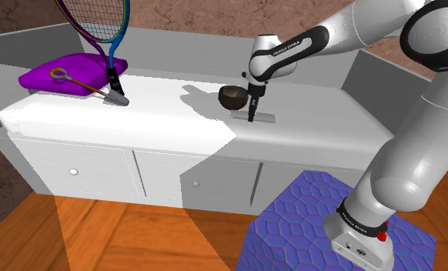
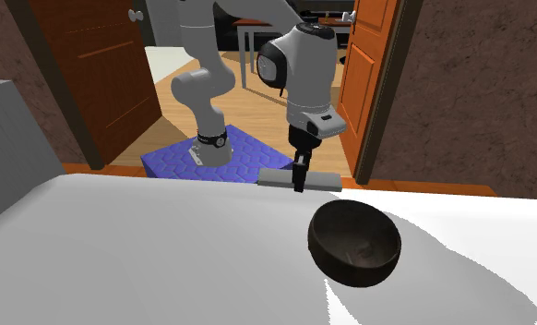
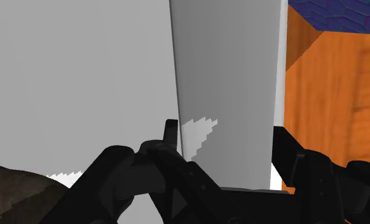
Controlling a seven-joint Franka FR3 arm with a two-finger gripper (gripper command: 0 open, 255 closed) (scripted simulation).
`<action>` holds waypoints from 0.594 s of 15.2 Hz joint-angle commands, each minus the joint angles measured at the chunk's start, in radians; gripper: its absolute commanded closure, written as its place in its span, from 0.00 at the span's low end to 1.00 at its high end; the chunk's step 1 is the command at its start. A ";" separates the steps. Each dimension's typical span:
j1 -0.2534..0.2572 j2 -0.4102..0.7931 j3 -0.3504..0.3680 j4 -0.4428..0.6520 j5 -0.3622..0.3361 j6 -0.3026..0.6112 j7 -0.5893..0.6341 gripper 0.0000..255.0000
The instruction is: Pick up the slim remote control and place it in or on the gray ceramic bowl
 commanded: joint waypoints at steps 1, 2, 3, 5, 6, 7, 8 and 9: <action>0.001 -0.010 0.000 0.017 -0.003 -0.027 0.003 1.00; 0.001 -0.016 0.000 0.024 -0.005 -0.040 0.005 1.00; 0.001 -0.022 0.000 0.031 -0.006 -0.053 0.006 1.00; 0.001 -0.034 0.001 0.046 -0.009 -0.079 0.008 1.00; 0.001 -0.039 0.001 0.054 -0.010 -0.092 0.009 1.00; 0.001 -0.044 0.001 0.062 -0.012 -0.105 0.010 1.00; 0.001 -0.049 0.001 0.070 -0.013 -0.119 0.011 1.00; 0.001 -0.054 0.001 0.078 -0.014 -0.132 0.012 1.00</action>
